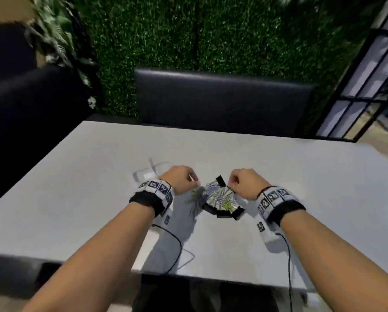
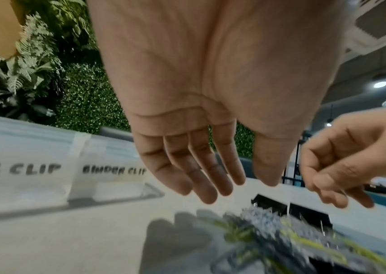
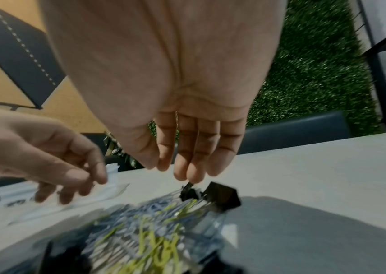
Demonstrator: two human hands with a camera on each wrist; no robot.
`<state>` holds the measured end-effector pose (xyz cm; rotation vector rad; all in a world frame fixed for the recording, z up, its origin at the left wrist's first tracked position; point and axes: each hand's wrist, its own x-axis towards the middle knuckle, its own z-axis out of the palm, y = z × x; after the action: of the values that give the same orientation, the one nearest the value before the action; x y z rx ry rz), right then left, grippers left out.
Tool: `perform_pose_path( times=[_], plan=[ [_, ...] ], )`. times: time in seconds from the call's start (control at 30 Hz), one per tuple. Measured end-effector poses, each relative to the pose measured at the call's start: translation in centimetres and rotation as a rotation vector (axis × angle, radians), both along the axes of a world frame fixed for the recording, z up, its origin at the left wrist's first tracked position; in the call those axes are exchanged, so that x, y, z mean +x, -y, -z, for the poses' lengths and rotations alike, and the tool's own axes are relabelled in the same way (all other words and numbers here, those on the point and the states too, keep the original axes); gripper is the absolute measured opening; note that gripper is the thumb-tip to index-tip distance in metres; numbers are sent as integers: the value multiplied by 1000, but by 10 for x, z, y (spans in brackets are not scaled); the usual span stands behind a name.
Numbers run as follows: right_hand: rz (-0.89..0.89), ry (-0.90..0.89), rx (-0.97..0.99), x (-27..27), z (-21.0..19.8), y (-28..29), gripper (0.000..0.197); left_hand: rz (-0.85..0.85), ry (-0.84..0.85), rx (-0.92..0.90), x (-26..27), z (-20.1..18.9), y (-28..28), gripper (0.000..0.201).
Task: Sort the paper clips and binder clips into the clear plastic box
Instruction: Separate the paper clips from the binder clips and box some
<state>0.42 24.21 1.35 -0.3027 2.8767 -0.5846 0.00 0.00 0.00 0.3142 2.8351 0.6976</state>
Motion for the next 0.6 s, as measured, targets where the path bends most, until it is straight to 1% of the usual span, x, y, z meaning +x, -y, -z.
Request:
perform_pose_path(
  times=[0.07, 0.13, 0.23, 0.33, 0.47, 0.6],
  plan=[
    [-2, 12, 22, 0, 5, 11, 13, -11, 25, -52, 1, 7, -4, 28],
    [-41, 19, 62, 0, 12, 25, 14, -10, 52, -87, 3, 15, -9, 29],
    [-65, -5, 61, -9, 21, 38, 13, -20, 57, -90, -2, 22, -13, 34],
    [-86, 10, 89, -16, 26, 44, 10, -28, 45, -110, -2, 26, -18, 37],
    [-103, 6, 115, -24, 32, 46, 19, -65, 44, -109, -5, 29, -19, 36],
    [-110, 21, 116, -26, 38, 46, 26, -58, 40, -112, -2, 28, -23, 38]
  ],
)
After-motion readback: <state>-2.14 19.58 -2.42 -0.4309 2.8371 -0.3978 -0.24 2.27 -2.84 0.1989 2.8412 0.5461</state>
